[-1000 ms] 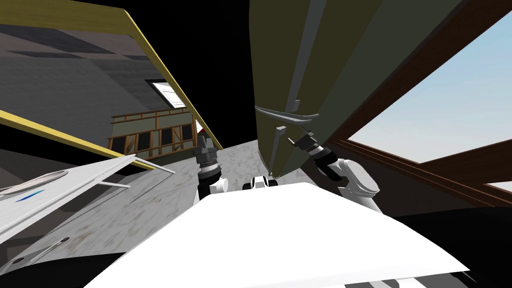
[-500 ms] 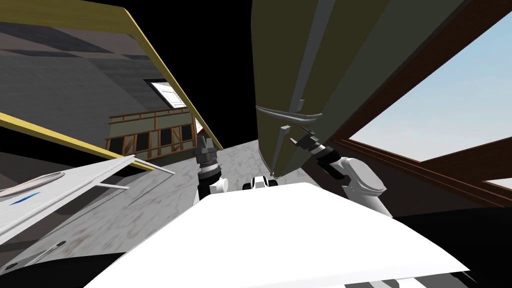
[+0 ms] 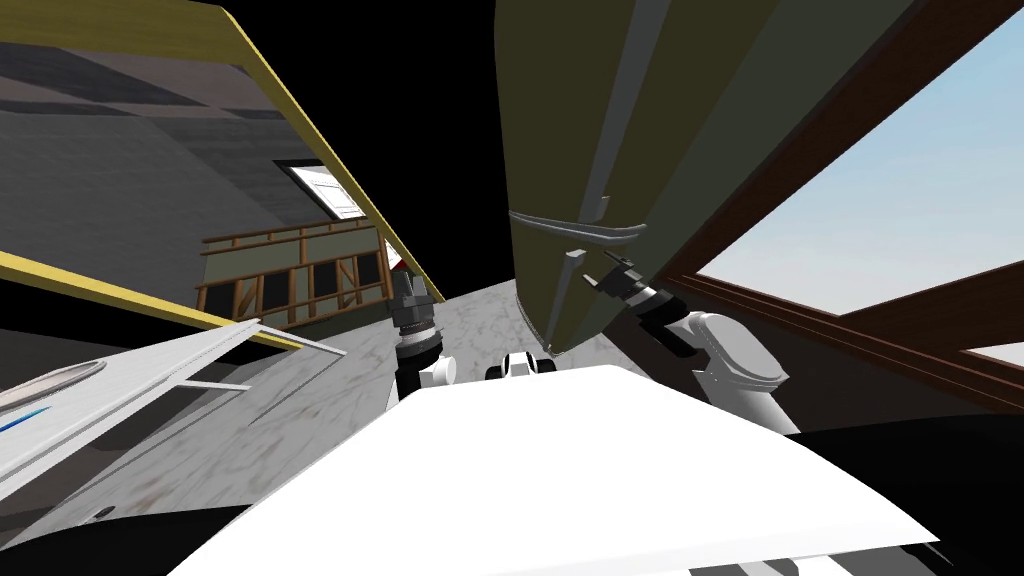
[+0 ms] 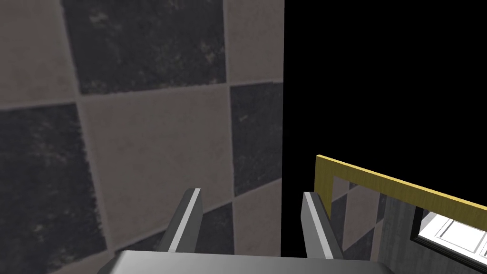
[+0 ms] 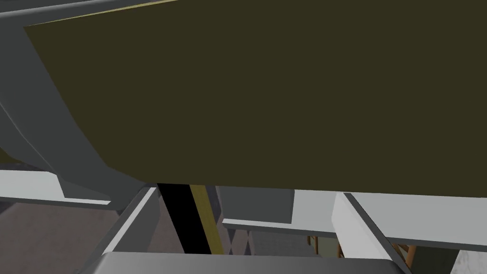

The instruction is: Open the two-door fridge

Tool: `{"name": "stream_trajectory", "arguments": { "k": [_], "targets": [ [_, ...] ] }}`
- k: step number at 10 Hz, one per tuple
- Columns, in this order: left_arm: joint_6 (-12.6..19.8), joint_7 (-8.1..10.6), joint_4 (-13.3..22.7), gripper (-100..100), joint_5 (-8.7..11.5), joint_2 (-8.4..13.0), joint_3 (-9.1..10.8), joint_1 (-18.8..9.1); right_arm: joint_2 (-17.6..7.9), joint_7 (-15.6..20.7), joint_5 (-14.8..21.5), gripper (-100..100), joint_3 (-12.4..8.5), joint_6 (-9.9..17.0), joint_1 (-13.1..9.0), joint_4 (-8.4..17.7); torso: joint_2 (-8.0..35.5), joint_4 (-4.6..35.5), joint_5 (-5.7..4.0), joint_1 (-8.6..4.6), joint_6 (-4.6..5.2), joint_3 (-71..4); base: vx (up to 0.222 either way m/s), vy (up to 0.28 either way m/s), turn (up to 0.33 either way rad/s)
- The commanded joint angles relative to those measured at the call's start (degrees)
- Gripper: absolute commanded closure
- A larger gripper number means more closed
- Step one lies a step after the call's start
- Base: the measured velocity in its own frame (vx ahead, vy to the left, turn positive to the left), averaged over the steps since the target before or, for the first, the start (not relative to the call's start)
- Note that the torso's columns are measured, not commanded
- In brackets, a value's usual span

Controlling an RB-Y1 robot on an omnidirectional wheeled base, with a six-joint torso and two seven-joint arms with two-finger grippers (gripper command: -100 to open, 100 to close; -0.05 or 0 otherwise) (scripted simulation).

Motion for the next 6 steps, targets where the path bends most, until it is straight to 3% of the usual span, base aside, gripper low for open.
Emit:
{"name": "stream_trajectory", "arguments": {
  "k": [1, 4, 6],
  "targets": [
    [0.0, 0.00, 0.0, 0, 0.0, 0.0, 0.00, 0.0, 1.0, 0.9, -0.2, 100, 0.1, -0.3, -0.3, 0.1, 0.1, -0.1, -0.26, -0.31, 0.03, 0.1, -0.039, -0.032, 0.012],
    [0.0, 0.00, 0.0, 0, 0.0, 0.0, -0.02, 0.0, 0.9, 0.8, 0.3, 100, -1.2, 1.9, 0.2, 0.4, 0.5, 0.1, -0.15, 0.07, 0.52, 0.4, 0.044, 0.213, -0.058],
    [0.0, 0.00, 0.0, 0, 0.0, 0.0, -0.02, 0.0, 0.9, 0.6, 0.6, 100, -1.8, 3.0, 0.5, 0.7, 0.6, 0.1, -0.15, -0.08, 0.18, 0.5, 0.025, 0.273, -0.066]
  ]
}}
